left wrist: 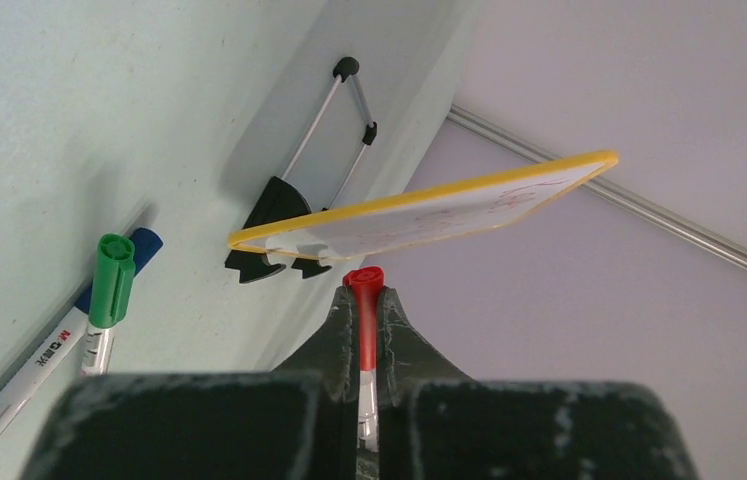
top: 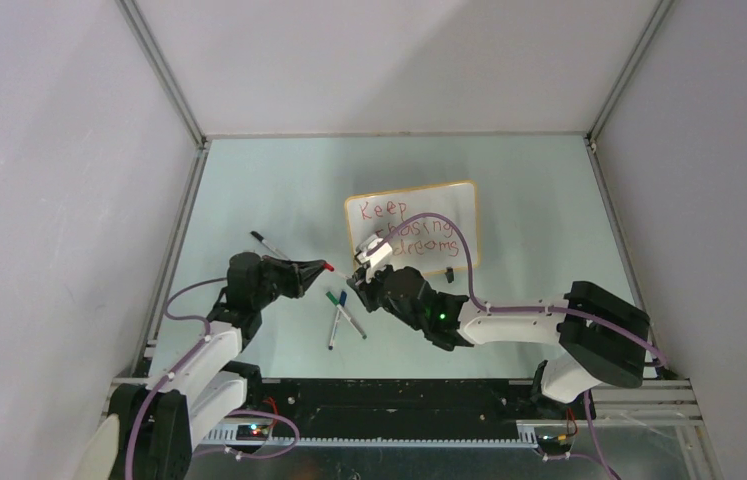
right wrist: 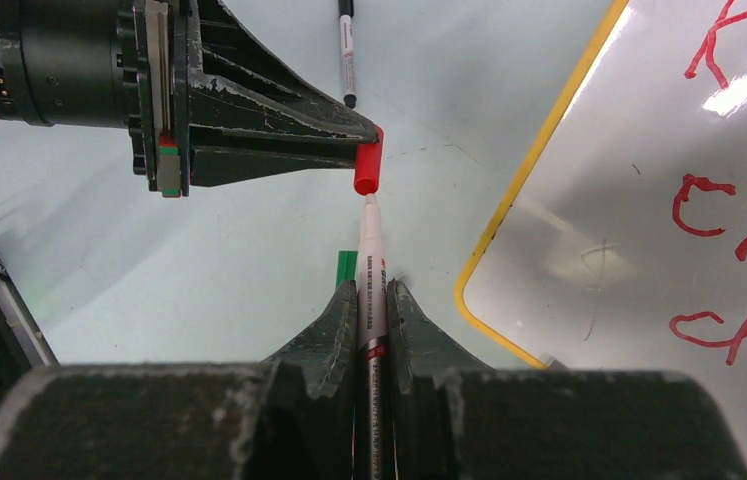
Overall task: Write a sentence on the whiteboard
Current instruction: Close the whiteboard marker at the center of the board.
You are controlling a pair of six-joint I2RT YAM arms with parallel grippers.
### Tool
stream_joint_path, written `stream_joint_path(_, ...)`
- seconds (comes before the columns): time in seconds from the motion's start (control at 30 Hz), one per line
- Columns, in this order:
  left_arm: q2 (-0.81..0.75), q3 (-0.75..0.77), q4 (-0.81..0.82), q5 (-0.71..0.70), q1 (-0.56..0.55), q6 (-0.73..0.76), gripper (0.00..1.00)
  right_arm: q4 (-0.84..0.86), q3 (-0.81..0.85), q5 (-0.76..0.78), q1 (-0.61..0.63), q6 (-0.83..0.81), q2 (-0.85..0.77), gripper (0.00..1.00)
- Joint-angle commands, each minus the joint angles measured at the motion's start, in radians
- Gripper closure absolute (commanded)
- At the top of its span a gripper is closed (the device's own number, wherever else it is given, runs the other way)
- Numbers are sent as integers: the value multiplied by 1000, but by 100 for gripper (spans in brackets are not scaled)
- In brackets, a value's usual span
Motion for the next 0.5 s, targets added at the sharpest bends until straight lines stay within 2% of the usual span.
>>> stream_joint_path(0.0, -5, -3, 27, 19, -10, -14, 100, 43, 38, 2, -6, 9, 4, 100)
stream_joint_path(0.23, -4, 7, 20, 6, -29, -5, 100, 46, 38, 1, -8, 11, 6, 100)
stream_joint_path(0.33, -1, 36, -20, -30, -70, 21, 100, 43, 43, 1, -8, 10, 14, 100)
stream_joint_path(0.47, 2, 39, 7, -31, -108, 9, 100, 39, 64, 32, -3, -2, 40, 100)
